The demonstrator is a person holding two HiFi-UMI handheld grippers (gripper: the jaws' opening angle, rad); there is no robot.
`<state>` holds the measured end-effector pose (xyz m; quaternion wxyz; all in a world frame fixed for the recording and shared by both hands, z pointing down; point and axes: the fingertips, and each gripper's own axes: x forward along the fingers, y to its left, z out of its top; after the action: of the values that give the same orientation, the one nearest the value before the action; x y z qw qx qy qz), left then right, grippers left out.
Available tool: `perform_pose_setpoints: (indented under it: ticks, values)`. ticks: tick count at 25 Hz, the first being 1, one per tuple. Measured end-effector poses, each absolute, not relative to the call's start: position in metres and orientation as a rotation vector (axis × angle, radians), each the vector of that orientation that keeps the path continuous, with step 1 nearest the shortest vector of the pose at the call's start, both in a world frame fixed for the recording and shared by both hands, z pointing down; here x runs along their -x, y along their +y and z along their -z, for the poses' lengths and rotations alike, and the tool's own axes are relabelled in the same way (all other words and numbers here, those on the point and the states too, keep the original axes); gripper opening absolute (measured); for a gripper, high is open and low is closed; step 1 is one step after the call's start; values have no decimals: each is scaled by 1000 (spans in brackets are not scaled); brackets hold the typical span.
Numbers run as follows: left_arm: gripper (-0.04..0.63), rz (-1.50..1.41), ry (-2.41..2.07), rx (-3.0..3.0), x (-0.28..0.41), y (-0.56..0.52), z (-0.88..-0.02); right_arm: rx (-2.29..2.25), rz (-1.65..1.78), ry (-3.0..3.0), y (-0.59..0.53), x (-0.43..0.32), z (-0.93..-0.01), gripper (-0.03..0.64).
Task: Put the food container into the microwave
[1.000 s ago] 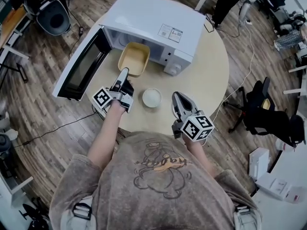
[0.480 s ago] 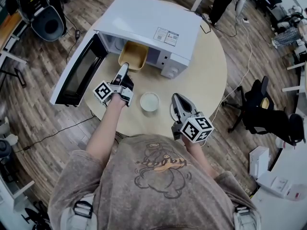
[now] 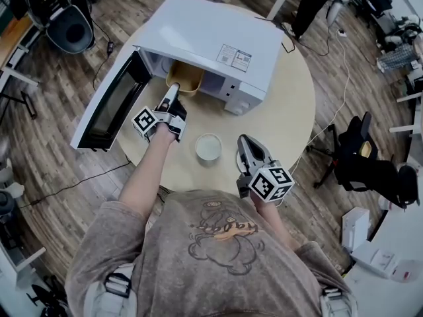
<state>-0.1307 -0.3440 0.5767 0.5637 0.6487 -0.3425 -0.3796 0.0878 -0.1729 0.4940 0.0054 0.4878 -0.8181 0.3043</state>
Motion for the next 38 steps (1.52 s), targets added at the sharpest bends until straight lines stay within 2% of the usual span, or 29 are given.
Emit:
perform_pose_setpoints:
  ticks: [38]
  values:
    - [239, 687, -803, -1465, 114, -386, -600, -1499, -995, -2531, -179, -79, -506, 0]
